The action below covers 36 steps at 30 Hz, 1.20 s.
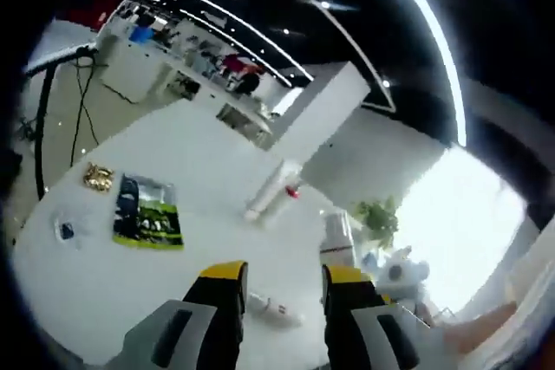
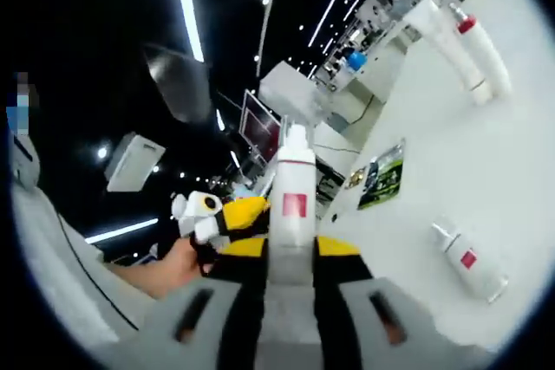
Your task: Arrange the skincare products in the storage area until every visible bottle or jar stands upright without overlapping.
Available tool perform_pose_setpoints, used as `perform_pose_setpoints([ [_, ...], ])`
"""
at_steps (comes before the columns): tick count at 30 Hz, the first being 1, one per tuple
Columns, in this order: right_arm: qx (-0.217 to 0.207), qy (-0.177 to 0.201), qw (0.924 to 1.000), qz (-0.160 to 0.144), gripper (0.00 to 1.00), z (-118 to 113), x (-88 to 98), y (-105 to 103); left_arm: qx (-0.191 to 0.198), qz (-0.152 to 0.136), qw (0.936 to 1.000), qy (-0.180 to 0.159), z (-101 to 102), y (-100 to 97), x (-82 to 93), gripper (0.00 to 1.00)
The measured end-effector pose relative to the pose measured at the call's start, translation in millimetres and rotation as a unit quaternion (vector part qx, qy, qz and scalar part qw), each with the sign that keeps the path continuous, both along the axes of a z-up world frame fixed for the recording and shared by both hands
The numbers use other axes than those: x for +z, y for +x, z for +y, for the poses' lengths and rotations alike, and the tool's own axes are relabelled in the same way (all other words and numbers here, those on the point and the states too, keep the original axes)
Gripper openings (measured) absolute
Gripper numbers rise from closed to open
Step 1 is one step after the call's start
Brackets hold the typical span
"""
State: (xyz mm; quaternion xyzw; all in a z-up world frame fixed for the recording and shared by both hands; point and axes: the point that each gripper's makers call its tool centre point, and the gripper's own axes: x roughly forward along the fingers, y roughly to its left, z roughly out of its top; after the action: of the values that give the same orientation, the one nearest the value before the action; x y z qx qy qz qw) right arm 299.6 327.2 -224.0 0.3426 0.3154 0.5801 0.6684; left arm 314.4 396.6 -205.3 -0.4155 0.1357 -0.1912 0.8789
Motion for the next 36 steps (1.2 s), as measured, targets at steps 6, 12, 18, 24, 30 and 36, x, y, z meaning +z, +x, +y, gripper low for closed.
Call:
perform_pose_setpoints([
  [6,0.055,0.046,0.9973,0.016,0.20,-0.8,12.8,-19.3,-0.043,-0.045,0.9875,-0.144,-30.1,1.0,26.1,0.59],
  [12,0.081,0.081,0.9925,0.044,0.20,-0.9,23.5,-26.1,-0.108,-0.048,0.9791,-0.166,-59.7,-5.9,24.8,0.55],
  [18,0.116,0.080,0.9881,0.062,0.20,3.3,20.9,-37.5,-0.165,-0.035,0.9761,-0.137,-81.6,-16.3,14.0,0.33],
  [24,0.135,0.058,0.9873,0.060,0.20,11.5,13.1,-48.2,-0.160,-0.013,0.9766,-0.143,-71.8,-16.2,5.1,0.24],
  [30,0.143,-0.019,0.9894,-0.014,0.23,13.9,-1.6,-47.5,-0.150,-0.008,0.9846,-0.089,-70.0,-18.1,-5.4,0.22],
  [36,0.147,-0.124,0.9743,-0.118,0.37,8.4,-14.0,-33.4,-0.144,0.003,0.9887,-0.041,-74.0,-16.6,-15.3,0.22],
])
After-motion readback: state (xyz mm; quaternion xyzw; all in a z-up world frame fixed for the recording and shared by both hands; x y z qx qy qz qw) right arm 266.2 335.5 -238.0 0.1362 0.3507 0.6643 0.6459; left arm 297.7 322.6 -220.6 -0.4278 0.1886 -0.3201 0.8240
